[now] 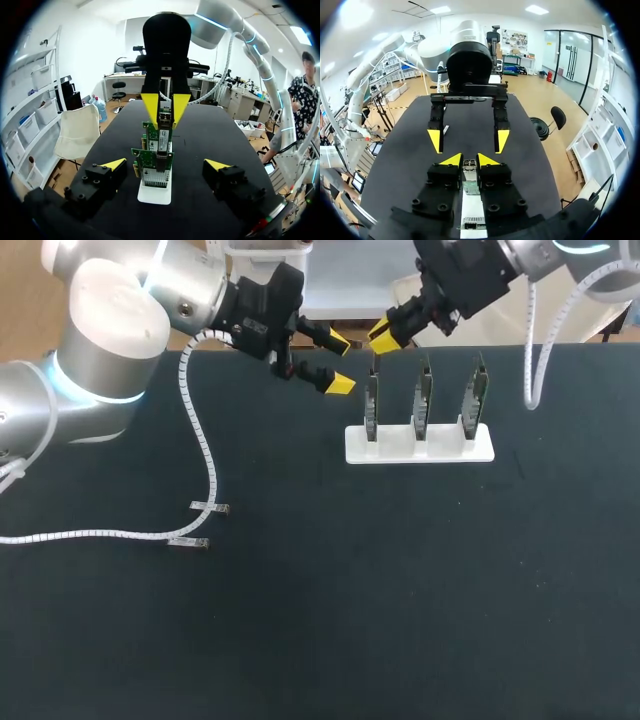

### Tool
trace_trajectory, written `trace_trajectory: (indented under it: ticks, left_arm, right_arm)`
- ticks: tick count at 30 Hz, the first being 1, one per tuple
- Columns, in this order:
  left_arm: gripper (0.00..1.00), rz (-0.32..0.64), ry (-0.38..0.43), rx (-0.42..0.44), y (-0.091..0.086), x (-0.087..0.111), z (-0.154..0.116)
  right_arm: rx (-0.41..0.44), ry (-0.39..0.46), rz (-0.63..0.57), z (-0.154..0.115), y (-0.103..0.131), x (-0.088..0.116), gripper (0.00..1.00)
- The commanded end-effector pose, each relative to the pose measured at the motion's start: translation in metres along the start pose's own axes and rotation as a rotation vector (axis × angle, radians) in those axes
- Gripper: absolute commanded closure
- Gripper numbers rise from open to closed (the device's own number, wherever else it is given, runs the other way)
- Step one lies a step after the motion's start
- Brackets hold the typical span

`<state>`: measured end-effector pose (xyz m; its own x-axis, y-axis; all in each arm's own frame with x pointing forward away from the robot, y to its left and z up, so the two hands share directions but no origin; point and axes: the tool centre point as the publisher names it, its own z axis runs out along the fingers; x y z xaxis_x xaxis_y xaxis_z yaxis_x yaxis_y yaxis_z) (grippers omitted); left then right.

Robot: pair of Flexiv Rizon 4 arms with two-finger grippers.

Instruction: Pick up the optical module with the left hand, and insert it into the network port with the right hand.

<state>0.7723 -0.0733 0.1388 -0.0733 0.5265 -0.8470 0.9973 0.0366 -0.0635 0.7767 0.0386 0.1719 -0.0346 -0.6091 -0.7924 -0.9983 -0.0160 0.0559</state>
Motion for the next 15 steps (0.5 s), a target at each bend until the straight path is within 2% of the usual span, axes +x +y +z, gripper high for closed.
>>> trace_trajectory:
  ticks: [1,15]
  left_arm:
    - [0.0,0.0,0.004,0.004,0.0018,-0.0004,0.0002]
    - [0.0,0.0,0.004,0.004,0.0018,-0.0004,0.0002]
  right_arm:
    - [0.003,-0.002,-0.002,0.002,0.0013,0.0005,1.0]
    - [0.007,0.001,-0.001,0.0016,0.0008,0.002,1.0]
